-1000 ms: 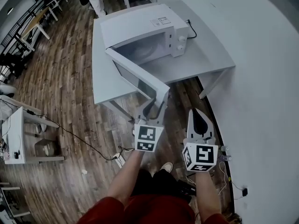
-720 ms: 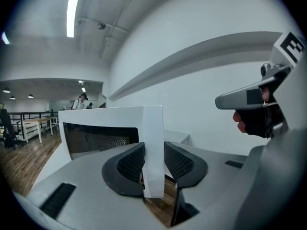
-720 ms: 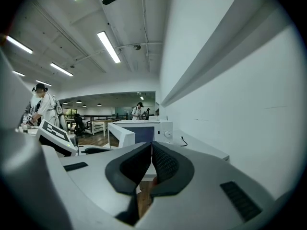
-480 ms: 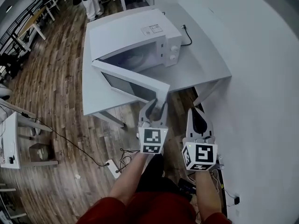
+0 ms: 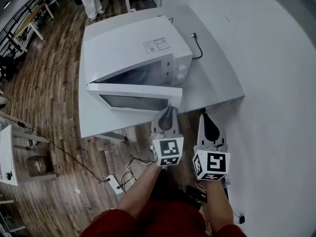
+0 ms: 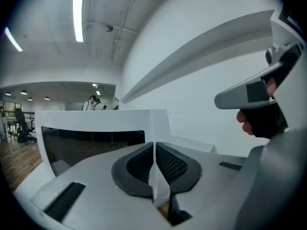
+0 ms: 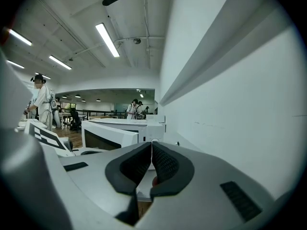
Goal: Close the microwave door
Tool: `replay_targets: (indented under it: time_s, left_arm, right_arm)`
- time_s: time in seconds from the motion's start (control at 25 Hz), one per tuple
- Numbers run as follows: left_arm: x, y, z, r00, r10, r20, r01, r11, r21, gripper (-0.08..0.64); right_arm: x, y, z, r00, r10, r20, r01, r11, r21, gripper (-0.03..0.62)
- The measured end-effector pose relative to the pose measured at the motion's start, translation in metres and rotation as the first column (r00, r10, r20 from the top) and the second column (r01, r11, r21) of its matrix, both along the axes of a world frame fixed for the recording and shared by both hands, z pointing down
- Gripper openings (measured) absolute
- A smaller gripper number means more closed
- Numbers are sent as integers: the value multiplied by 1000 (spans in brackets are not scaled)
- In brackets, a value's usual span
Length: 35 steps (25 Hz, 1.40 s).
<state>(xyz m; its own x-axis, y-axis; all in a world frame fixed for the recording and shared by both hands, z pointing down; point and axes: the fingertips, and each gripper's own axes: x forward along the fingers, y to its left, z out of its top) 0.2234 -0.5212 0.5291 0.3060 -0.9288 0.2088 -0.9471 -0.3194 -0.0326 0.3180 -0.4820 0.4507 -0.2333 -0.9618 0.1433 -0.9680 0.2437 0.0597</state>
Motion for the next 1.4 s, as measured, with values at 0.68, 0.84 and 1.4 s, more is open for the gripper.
replay_targets:
  time_s: [0.68,0.84,1.4]
  left_arm:
    - [-14,-105,-18,992,-123,35,122,992,13,28]
    - [-16,-127,-22,983,-181,40,181,983,15,26]
    - [-25,-152,-22,958,-279,65,275,959,67,26]
  right_arm:
    - [0,-107,-8,991,-127,34,127,992,-8,28]
    - [2,-138,-7,982,-184,45,185,983,-14,28]
    - [-12,-192,6,943,-321,82,325,945,-33,28]
